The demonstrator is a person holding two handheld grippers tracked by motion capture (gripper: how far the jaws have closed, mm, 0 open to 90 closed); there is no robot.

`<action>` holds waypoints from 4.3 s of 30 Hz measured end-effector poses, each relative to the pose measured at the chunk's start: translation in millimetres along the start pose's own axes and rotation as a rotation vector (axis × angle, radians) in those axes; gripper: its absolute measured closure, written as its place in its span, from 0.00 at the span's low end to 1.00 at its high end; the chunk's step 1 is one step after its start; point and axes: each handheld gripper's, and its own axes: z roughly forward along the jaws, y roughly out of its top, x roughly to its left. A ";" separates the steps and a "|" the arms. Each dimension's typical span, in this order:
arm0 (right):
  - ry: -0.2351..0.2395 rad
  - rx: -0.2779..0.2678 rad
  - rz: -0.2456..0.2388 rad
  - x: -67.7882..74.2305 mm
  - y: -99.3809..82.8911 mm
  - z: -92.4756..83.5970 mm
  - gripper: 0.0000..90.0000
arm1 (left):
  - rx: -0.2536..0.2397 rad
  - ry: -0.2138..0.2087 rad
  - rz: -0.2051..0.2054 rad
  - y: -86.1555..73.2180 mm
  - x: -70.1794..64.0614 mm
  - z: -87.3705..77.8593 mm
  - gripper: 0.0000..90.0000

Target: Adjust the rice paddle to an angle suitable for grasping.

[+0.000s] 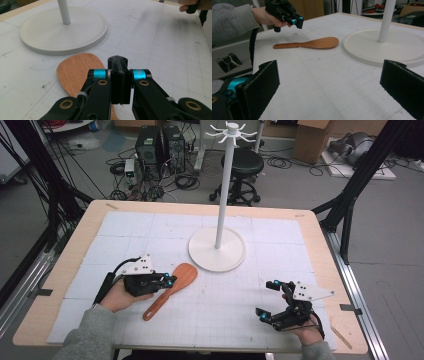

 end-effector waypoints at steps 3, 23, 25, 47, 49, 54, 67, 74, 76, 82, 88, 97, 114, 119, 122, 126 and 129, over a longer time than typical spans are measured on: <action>0.002 0.003 0.005 0.2 -0.1 -0.1 0.01 | 0.010 0.002 -0.007 1.4 2.1 8.4 1.00; 0.010 0.003 0.007 -0.1 0.0 -0.8 0.01 | 0.161 -0.013 0.013 20.6 3.2 81.3 1.00; 0.011 0.001 0.006 -0.4 0.0 -0.7 0.01 | 0.188 -0.004 0.005 16.7 6.1 86.1 1.00; 0.023 0.038 0.012 1.1 -3.4 1.5 0.01 | 0.318 0.140 -0.027 6.4 26.7 73.1 1.00; 0.018 0.041 0.011 1.4 -4.4 1.6 0.01 | 0.310 0.152 -0.044 3.1 30.8 67.2 1.00; 0.020 0.050 0.011 2.6 -5.3 2.1 0.01 | 0.303 0.178 -0.067 -3.5 38.3 53.8 1.00; 0.022 0.065 0.016 2.8 -7.3 3.3 0.01 | 0.277 0.235 -0.109 -23.8 55.7 14.3 1.00; 0.025 0.079 0.013 3.0 -8.1 4.5 0.01 | 0.276 0.280 -0.128 -33.6 60.9 -6.6 1.00; 0.025 0.080 0.012 2.6 -8.3 5.1 0.01 | 0.275 0.289 -0.132 -36.6 61.6 -12.7 1.00; 0.032 0.088 0.012 2.8 -8.6 7.4 0.01 | 0.269 0.320 -0.119 -35.0 62.0 -17.4 1.00; 0.049 0.089 0.009 4.5 -7.8 9.8 0.01 | 0.204 0.359 -0.189 -31.9 83.7 -29.7 1.00; 0.056 0.091 0.008 5.0 -8.0 10.1 0.01 | 0.196 0.363 -0.222 -25.0 111.5 -25.6 1.00; 0.055 0.096 0.007 6.3 -10.6 5.6 0.01 | 0.225 0.435 -0.321 -38.5 130.3 -22.9 1.00; 0.036 0.097 0.016 5.7 -11.6 1.9 0.01 | 0.271 0.433 -0.291 -36.4 124.6 -25.3 1.00; 0.040 0.101 0.011 6.4 -11.5 1.9 0.01 | 0.294 0.416 -0.292 -36.4 118.6 -29.3 1.00; 0.040 0.104 0.005 6.6 -11.5 3.2 0.01 | 0.312 0.410 -0.264 -37.7 110.1 -33.2 1.00; 0.047 0.115 0.007 7.1 -11.4 4.6 0.01 | 0.323 0.399 -0.243 -40.7 101.7 -39.4 1.00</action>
